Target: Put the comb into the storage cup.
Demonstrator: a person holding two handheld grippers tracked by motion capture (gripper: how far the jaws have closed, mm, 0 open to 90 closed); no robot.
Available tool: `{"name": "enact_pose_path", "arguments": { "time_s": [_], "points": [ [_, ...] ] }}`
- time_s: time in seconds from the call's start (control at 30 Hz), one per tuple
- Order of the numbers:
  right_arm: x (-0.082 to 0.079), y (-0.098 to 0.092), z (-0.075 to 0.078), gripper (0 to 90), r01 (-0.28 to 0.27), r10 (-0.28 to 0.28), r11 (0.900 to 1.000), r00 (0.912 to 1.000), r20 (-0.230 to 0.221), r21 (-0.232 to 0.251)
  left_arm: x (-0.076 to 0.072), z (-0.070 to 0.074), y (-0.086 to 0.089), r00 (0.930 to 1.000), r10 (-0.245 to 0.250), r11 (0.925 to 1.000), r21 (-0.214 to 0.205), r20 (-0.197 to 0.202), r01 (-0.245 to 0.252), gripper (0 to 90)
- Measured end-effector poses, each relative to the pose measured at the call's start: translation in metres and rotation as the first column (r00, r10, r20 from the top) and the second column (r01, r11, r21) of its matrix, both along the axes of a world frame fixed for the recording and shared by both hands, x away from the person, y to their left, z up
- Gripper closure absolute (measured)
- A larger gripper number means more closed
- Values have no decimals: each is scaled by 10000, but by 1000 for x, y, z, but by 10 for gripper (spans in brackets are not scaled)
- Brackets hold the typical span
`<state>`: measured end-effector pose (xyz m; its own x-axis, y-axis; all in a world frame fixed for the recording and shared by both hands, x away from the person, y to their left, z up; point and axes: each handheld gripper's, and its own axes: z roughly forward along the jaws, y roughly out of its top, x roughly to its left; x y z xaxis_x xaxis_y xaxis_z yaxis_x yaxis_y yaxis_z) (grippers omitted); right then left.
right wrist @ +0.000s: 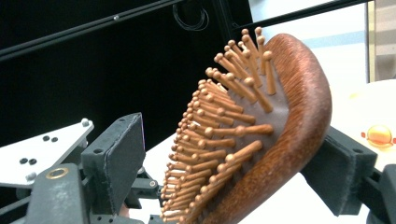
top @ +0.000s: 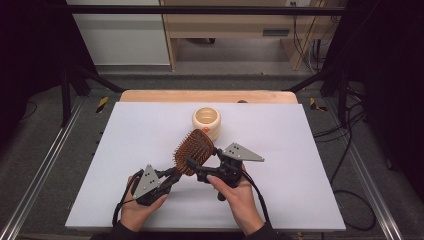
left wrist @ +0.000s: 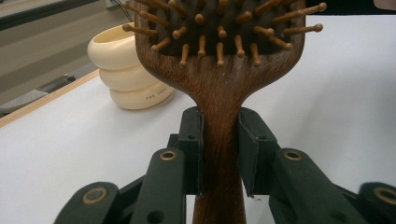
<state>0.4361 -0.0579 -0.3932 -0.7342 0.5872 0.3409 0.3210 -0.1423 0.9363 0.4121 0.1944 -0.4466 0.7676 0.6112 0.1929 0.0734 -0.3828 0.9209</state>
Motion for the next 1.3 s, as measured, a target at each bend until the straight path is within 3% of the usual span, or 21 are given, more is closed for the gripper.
{"name": "enact_pose_path", "arguments": {
  "time_s": [0.57, 0.87, 1.07, 1.3],
  "points": [
    [8, 5, 3, 318, -240, 261, 9982, 9990, -374, 555, -4, 4, -1, 9991, 127, 9999, 15, 404, -128, 727],
    [9, 6, 2, 412, -181, 207, 9979, 9989, -411, 622, -4, 4, 1, 9990, 178, 9998, -9, 411, -178, 726],
    [12, 5, 3, 457, -377, 449, 9936, 9968, -658, 1065, -4, 4, 2, 9985, 258, 9996, -75, 473, -254, 726],
    [12, 7, 3, 496, -436, 535, 9910, 9956, -768, 1263, -4, 3, 3, 9990, 267, 9995, -180, 368, -260, 726]
  ]
}}
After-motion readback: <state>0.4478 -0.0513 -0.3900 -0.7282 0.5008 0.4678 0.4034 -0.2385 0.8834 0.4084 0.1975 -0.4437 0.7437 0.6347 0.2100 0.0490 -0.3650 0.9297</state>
